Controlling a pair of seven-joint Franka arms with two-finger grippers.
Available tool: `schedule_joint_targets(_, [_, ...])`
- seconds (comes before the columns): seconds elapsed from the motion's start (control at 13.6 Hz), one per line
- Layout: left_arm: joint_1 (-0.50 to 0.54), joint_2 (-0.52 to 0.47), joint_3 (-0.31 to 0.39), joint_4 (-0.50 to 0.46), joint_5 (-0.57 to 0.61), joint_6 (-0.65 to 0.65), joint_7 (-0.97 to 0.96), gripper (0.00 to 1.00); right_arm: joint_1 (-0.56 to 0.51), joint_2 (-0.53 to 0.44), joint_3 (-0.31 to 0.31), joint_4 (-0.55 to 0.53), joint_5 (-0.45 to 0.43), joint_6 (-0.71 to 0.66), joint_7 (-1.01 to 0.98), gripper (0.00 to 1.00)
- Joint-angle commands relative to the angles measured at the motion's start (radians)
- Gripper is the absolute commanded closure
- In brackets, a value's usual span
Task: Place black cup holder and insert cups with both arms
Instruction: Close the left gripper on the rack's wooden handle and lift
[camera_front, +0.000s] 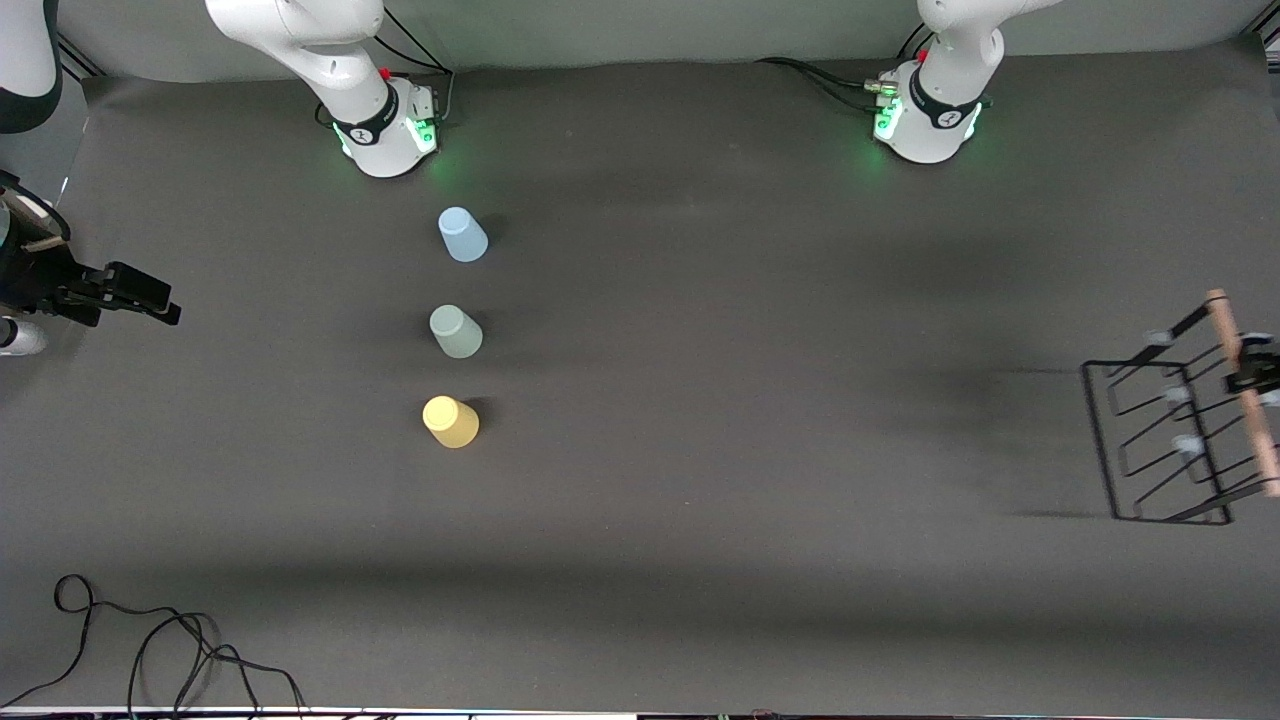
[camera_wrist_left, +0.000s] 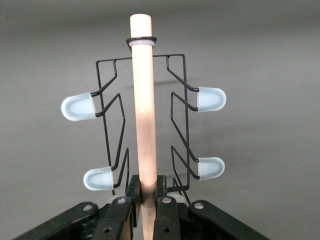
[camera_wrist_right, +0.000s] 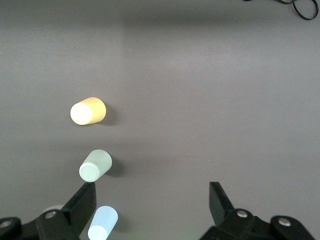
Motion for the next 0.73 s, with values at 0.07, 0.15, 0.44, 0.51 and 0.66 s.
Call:
schedule_joint_targets(0.07, [-0.151, 0.01, -0.057, 0.058, -0.002, -0.059, -0.312, 1.0, 0.0, 0.005, 0.0, 0.016, -0.014, -0.016, -0.023, 0.0])
schedule_joint_targets(0.15, [-0.209, 0.013, -0.059, 0.06, -0.002, -0.058, -0.389, 1.0, 0.0, 0.005, -0.002, 0.016, -0.014, -0.016, -0.023, 0.0])
schedule_joint_targets(0.44, [-0.471, 0.059, -0.059, 0.09, -0.002, -0.042, -0.679, 1.0, 0.0, 0.004, -0.002, 0.016, -0.014, -0.016, -0.023, 0.0])
schedule_joint_targets(0.51, [-0.54, 0.08, -0.059, 0.121, -0.002, -0.041, -0.744, 1.0, 0.0, 0.004, -0.002, 0.016, -0.014, -0.016, -0.023, 0.0])
schedule_joint_targets(0.66, [-0.661, 0.144, -0.059, 0.187, -0.005, -0.039, -0.83, 1.0, 0.0, 0.004, -0.002, 0.016, -0.014, -0.016, -0.023, 0.0])
